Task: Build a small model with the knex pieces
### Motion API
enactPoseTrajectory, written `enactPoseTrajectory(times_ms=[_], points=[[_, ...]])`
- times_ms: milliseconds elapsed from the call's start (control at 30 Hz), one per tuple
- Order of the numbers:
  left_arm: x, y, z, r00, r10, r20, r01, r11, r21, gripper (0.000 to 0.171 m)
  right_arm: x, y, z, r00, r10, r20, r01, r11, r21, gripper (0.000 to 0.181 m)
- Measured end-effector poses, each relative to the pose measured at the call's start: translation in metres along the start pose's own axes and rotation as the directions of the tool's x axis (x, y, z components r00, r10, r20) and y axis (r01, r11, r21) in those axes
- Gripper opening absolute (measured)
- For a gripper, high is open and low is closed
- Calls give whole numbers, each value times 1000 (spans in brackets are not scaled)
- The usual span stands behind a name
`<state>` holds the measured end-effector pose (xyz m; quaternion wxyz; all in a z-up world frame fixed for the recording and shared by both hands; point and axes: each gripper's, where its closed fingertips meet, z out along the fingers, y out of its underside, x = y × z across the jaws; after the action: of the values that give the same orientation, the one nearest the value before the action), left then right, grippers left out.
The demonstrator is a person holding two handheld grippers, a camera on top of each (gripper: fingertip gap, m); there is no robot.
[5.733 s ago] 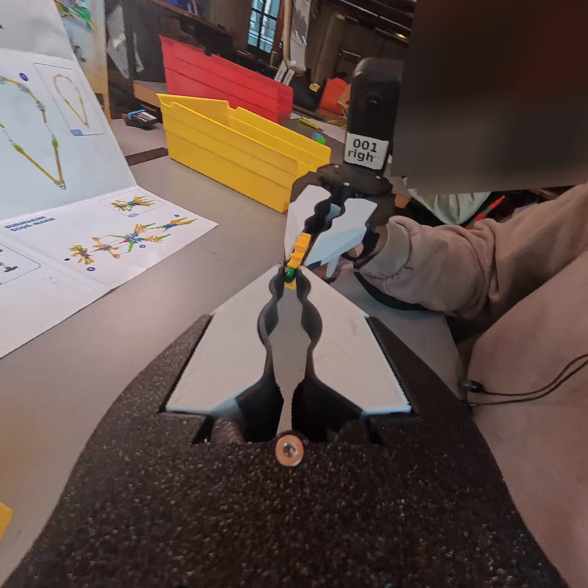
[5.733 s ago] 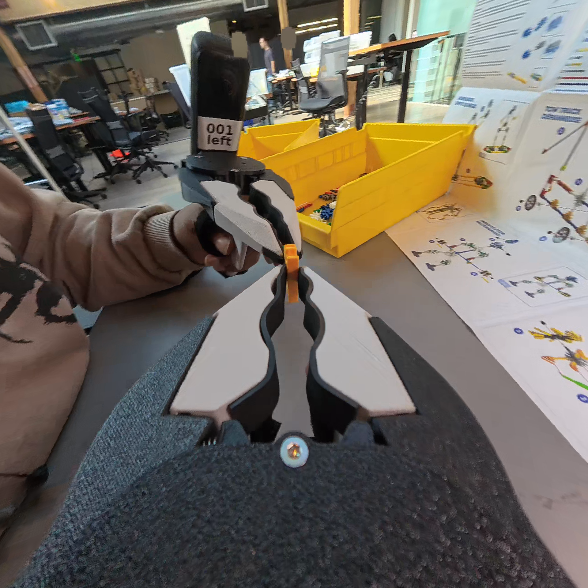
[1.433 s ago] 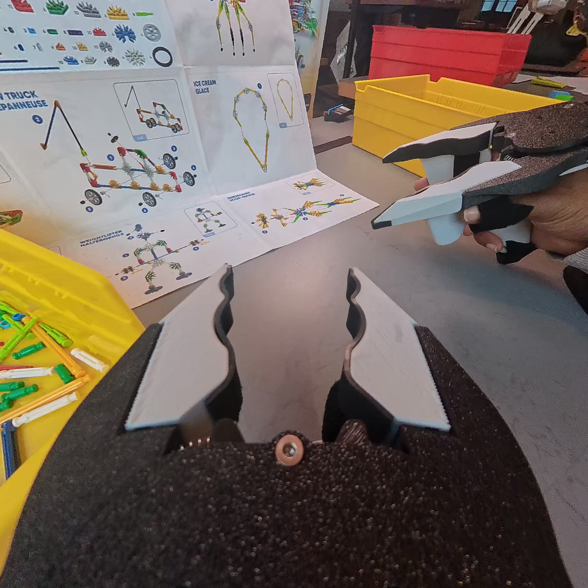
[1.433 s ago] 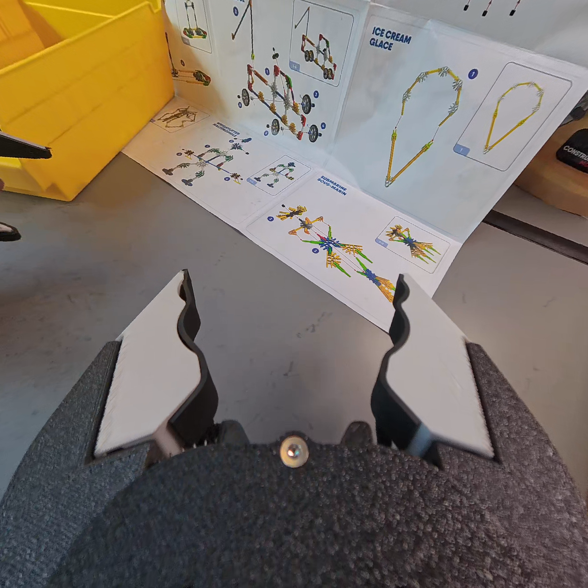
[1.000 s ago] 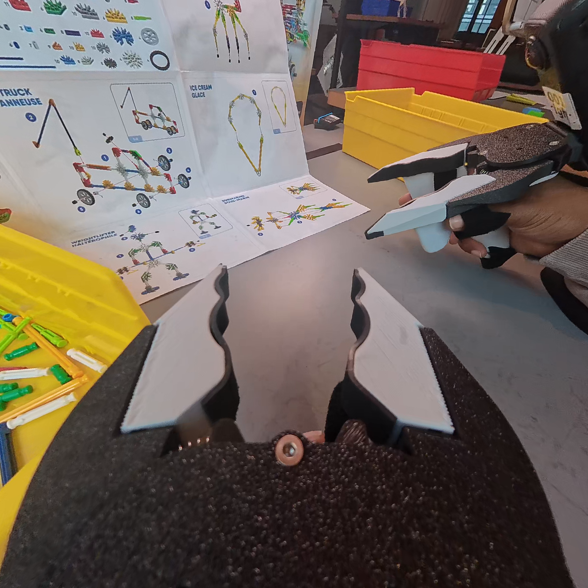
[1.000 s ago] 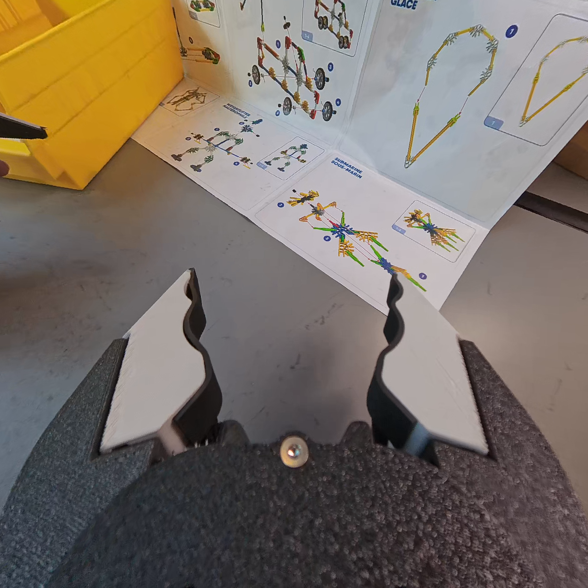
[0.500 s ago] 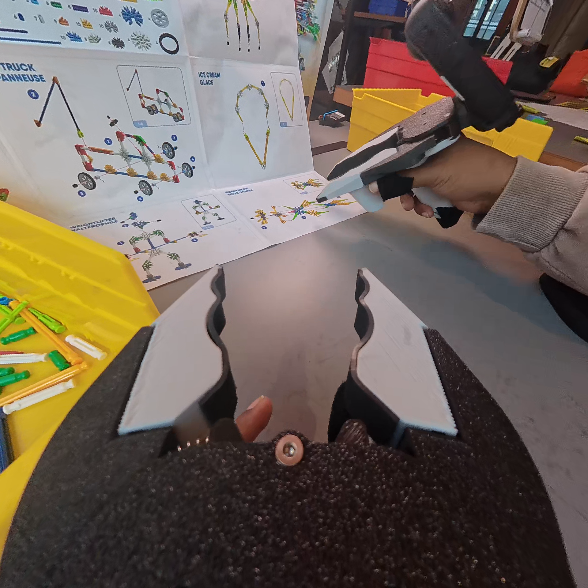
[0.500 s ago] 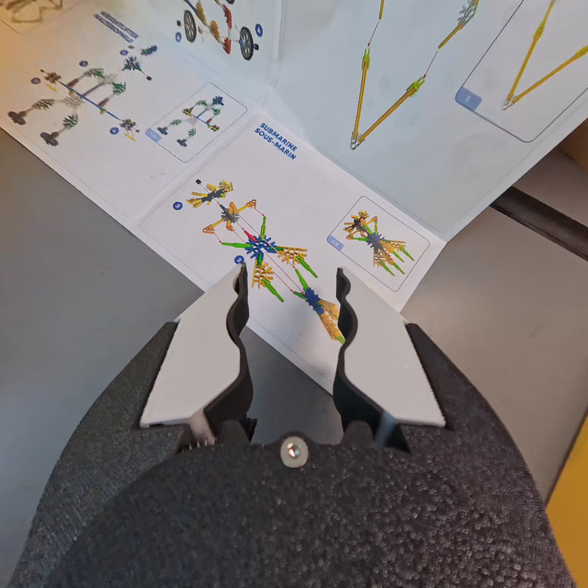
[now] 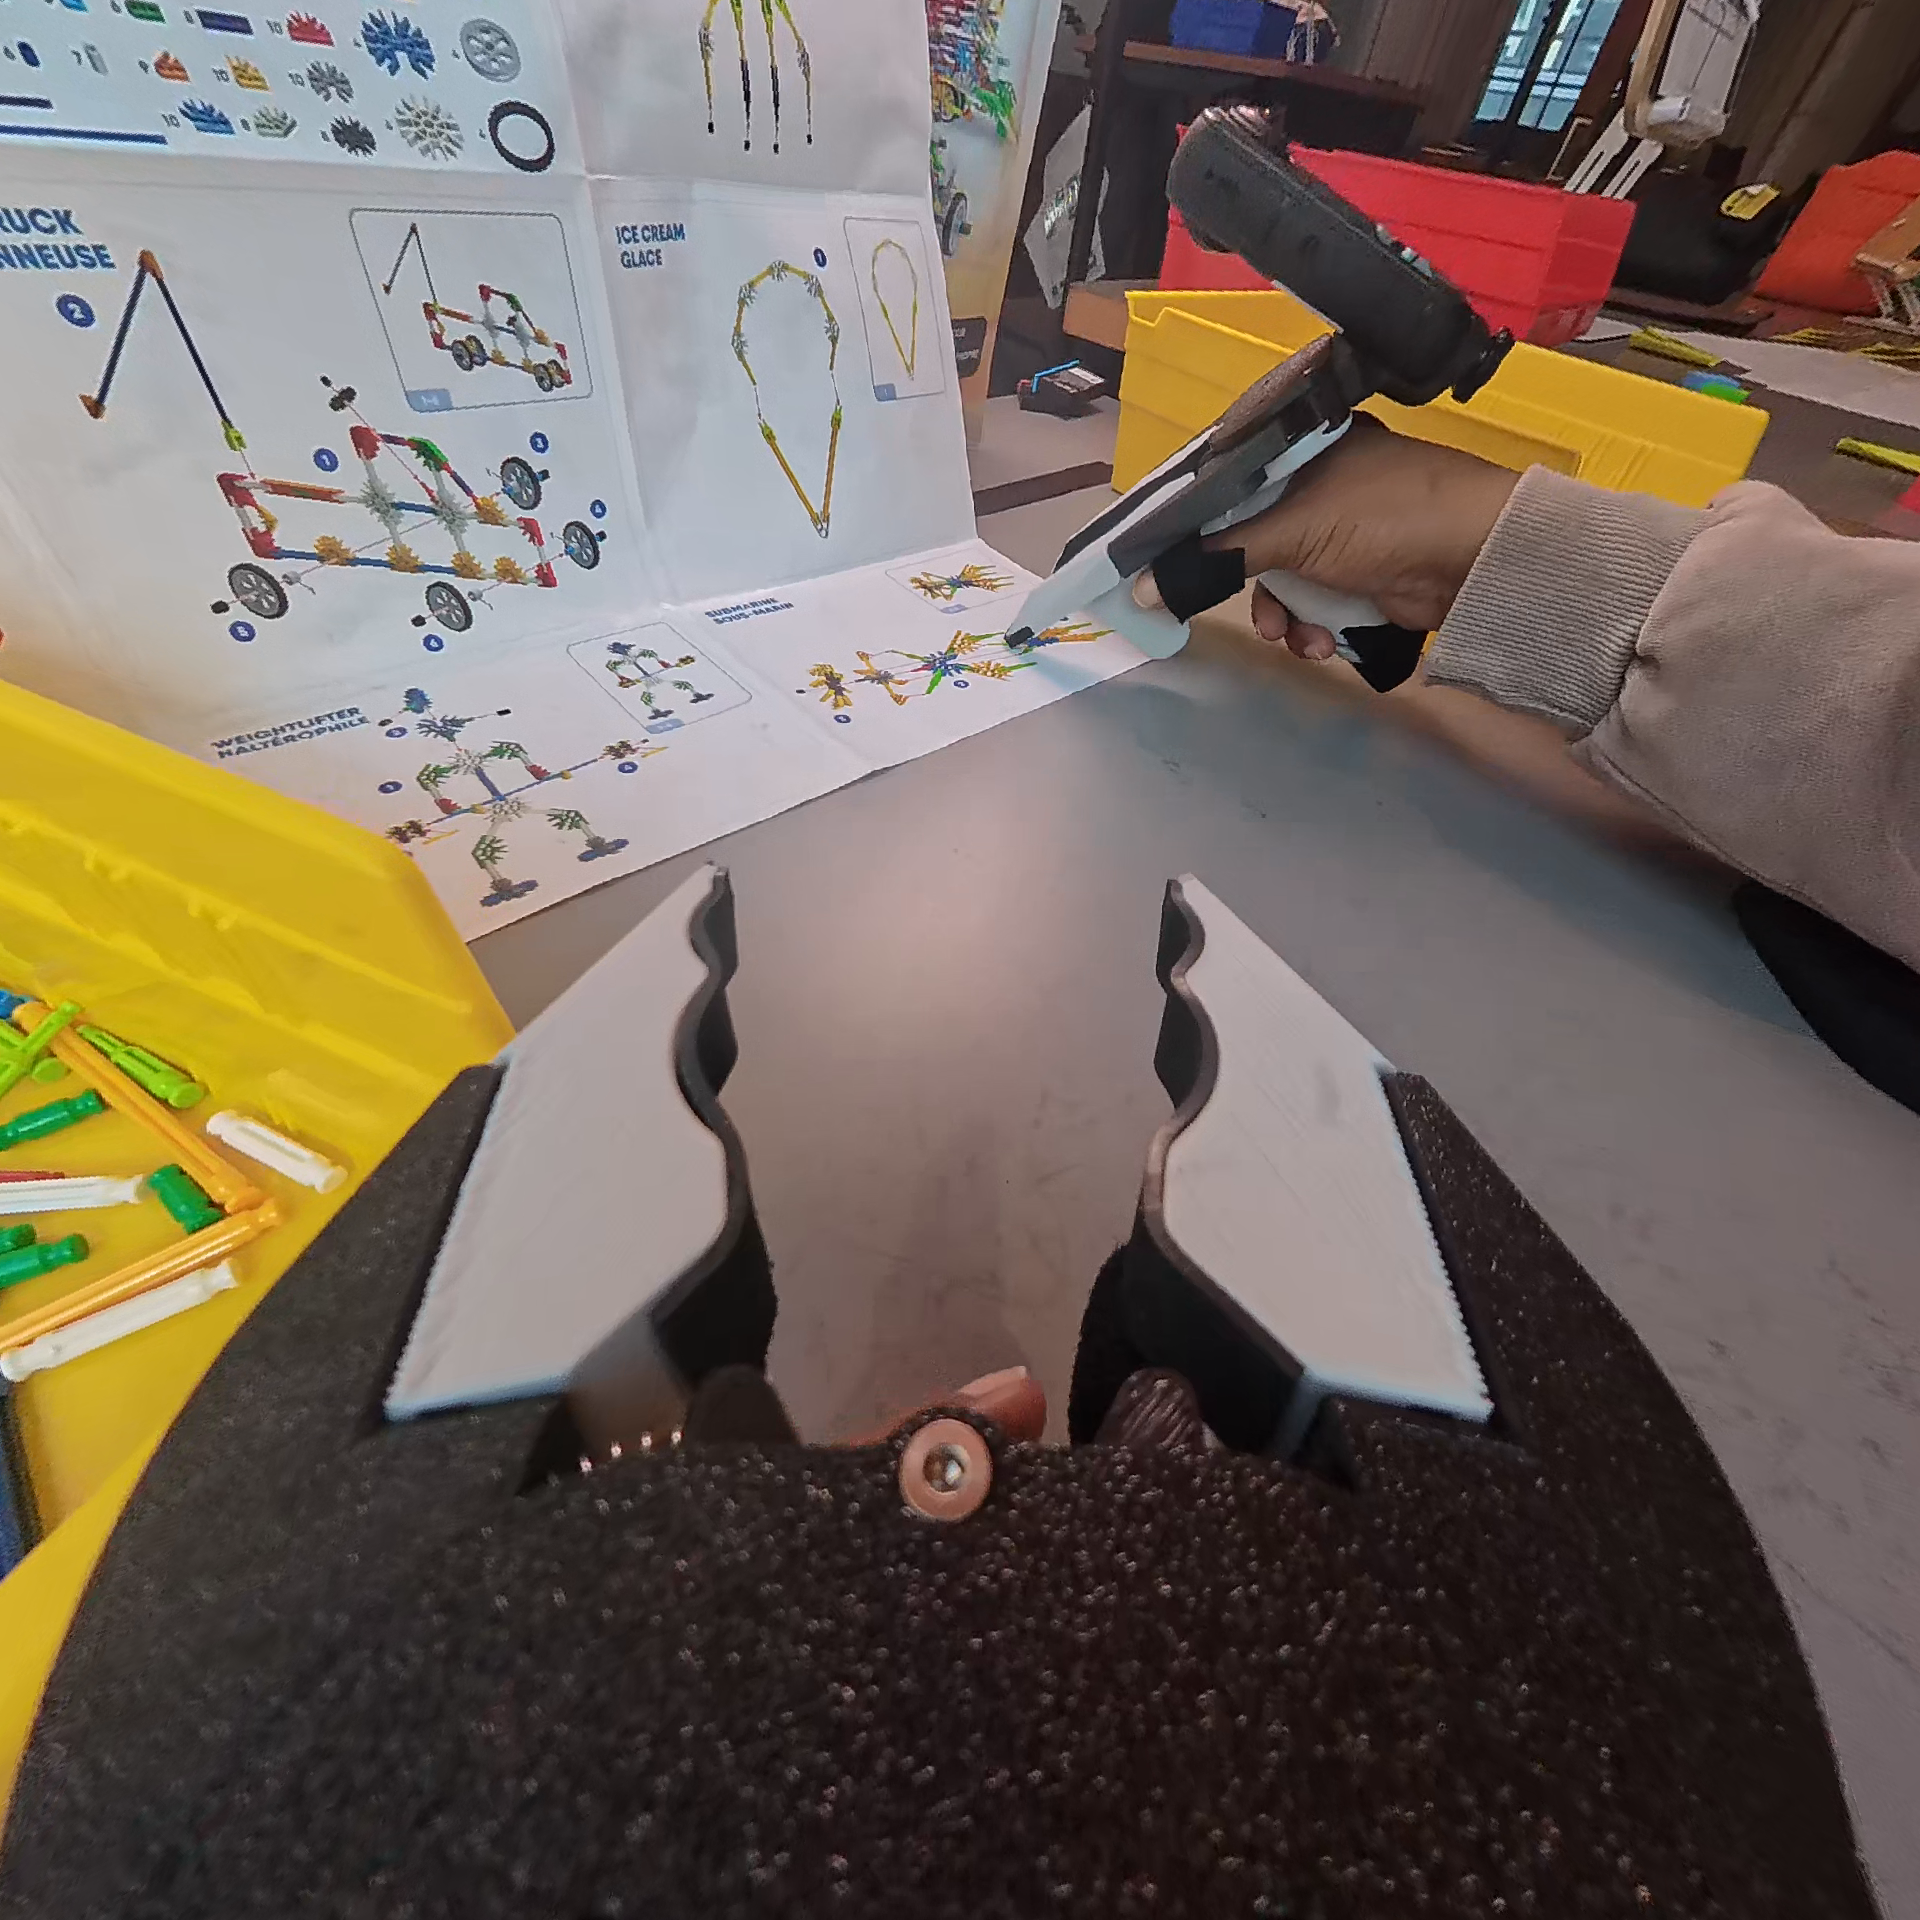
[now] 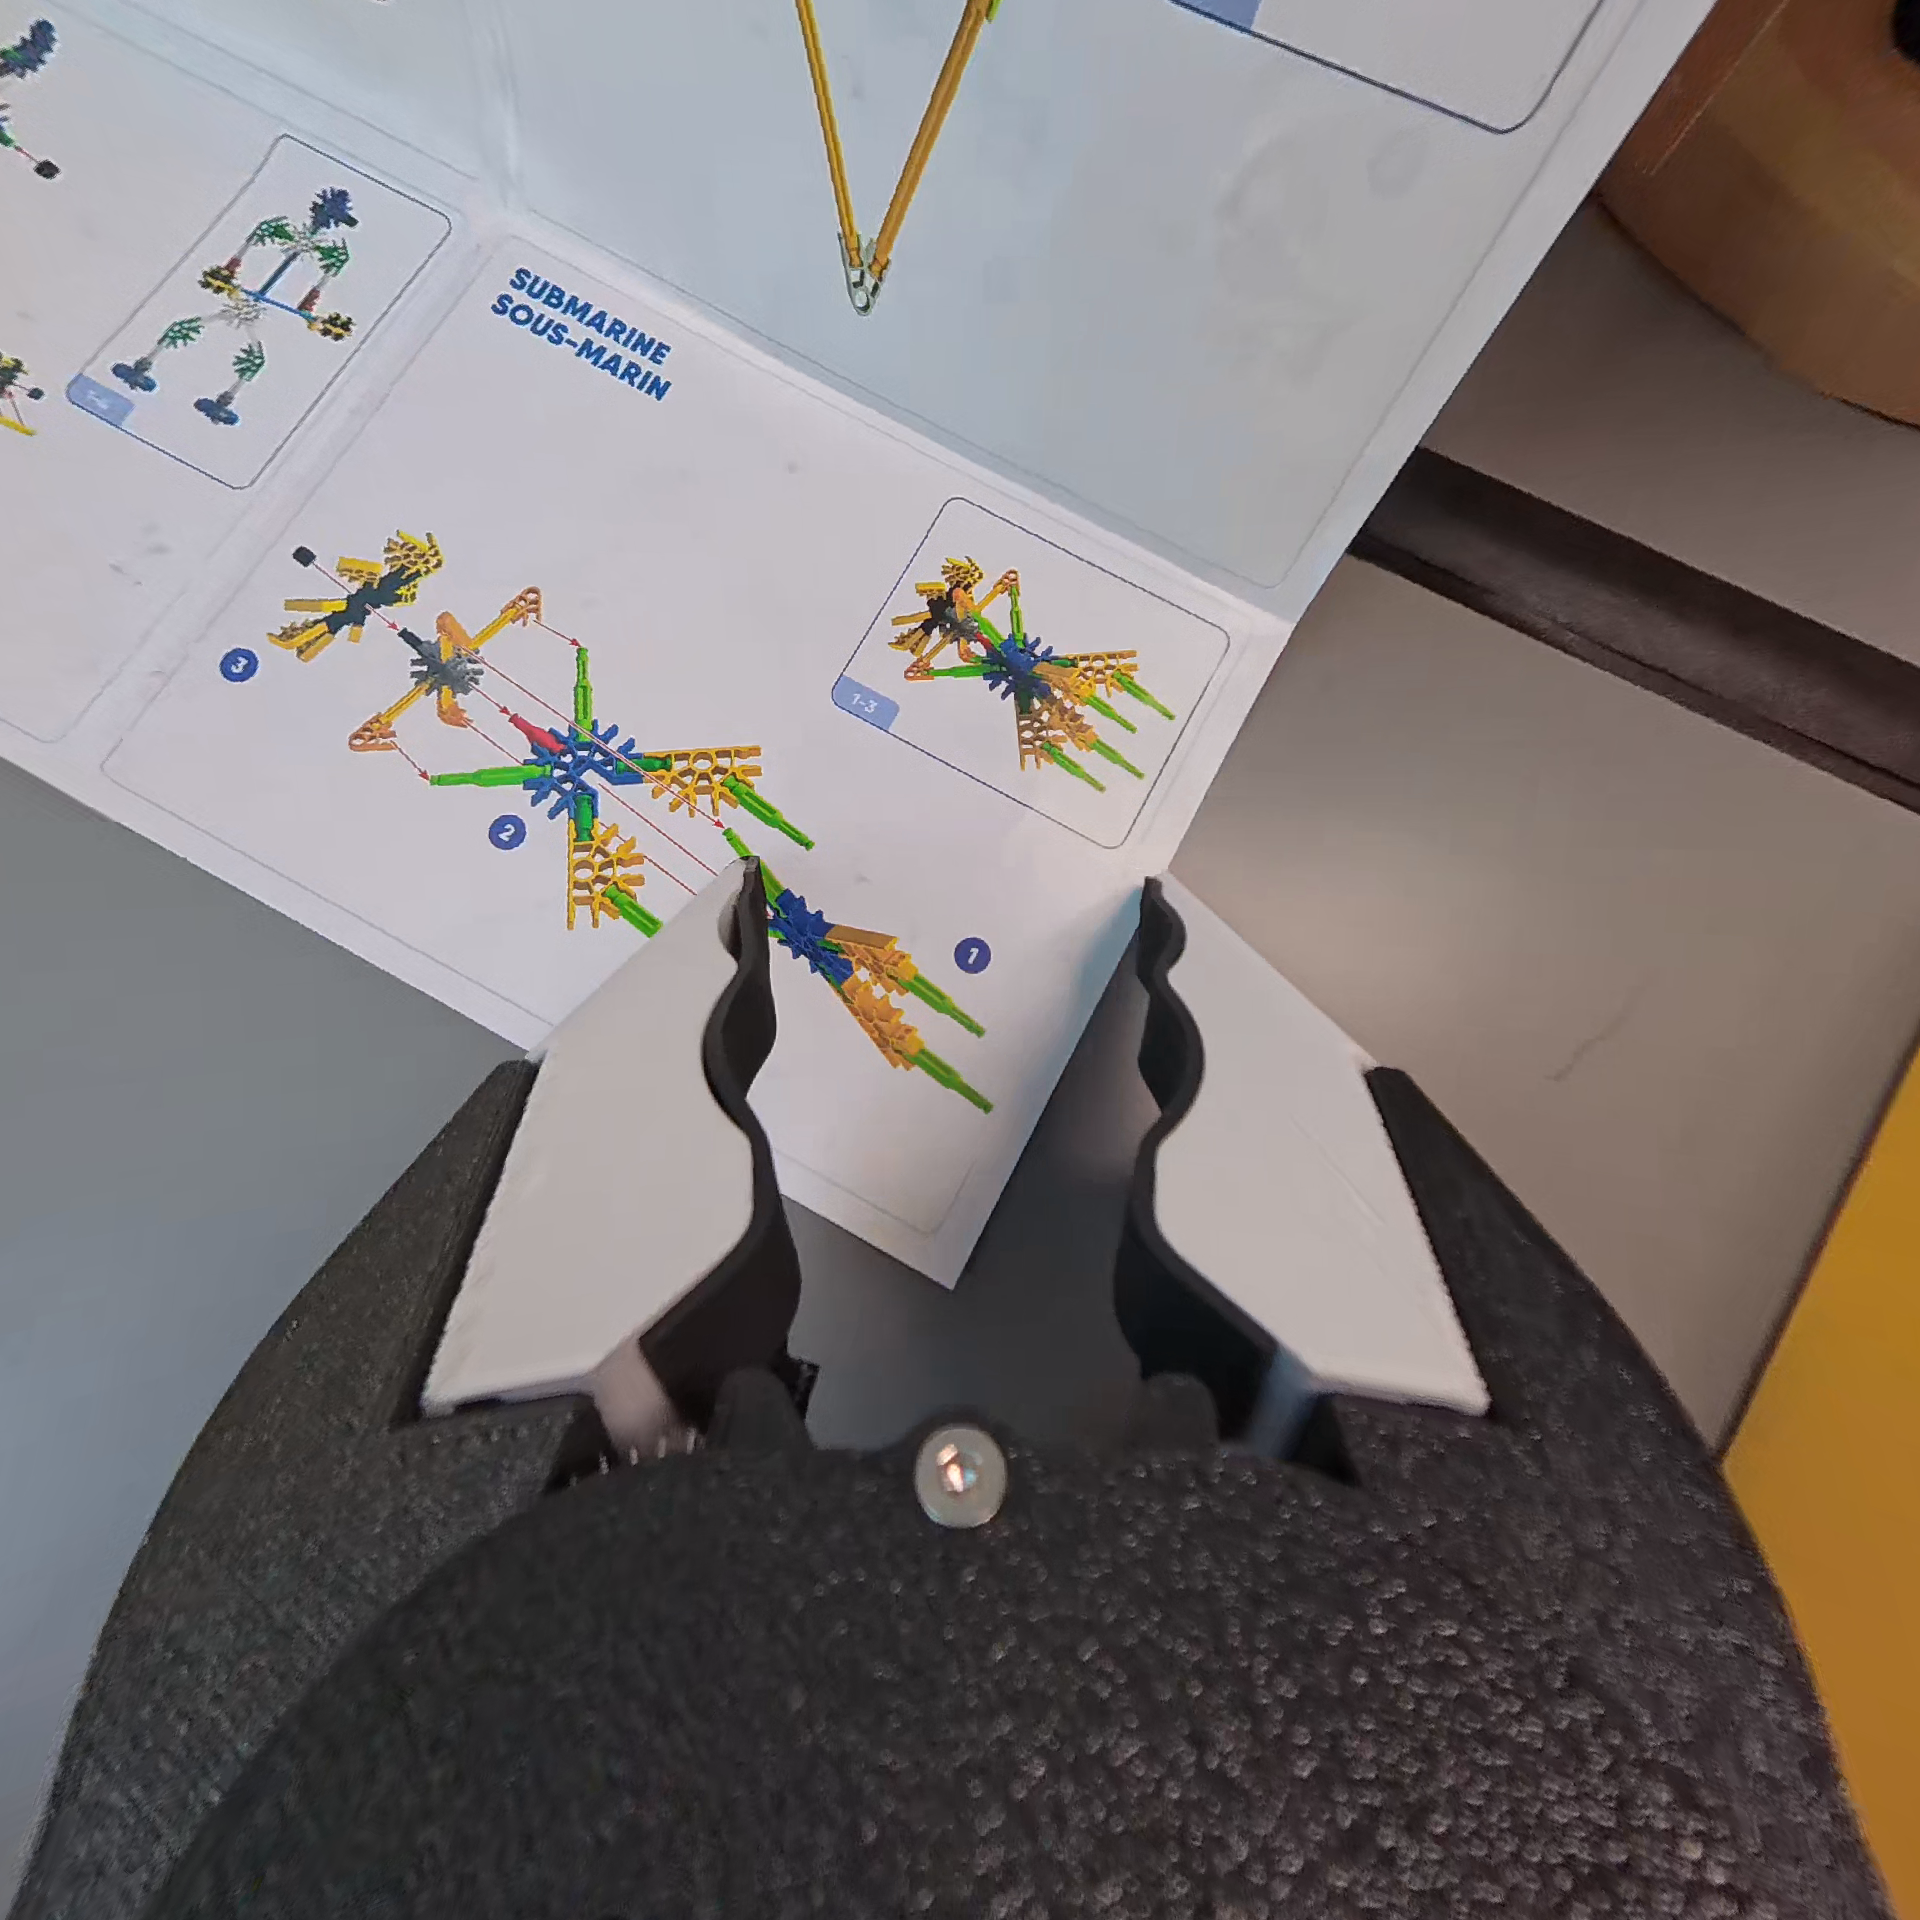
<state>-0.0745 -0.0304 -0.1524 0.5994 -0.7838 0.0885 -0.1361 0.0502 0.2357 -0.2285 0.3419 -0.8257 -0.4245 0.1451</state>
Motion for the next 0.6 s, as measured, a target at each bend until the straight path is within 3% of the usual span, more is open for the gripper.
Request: enactPoseTrajectory(times_ms=[133,333,467,600], points=[[1,0,0,1000,9,-1,-9,1000,-3,81,-2,-6,-11,996,-73,-43,76,995,71,69],[-21,-6,-8,991,74,113,-76,997,10,80,-50,-45,-85,995,-65,76,34,935,354,83],[-33,-11,-18,989,44,141,-48,998,27,69,-78,-35,-125,994,-66,90,20,899,438,99],[-28,-13,-18,991,37,126,-42,998,40,74,-102,-16,-153,995,-59,80,6,840,542,101]])
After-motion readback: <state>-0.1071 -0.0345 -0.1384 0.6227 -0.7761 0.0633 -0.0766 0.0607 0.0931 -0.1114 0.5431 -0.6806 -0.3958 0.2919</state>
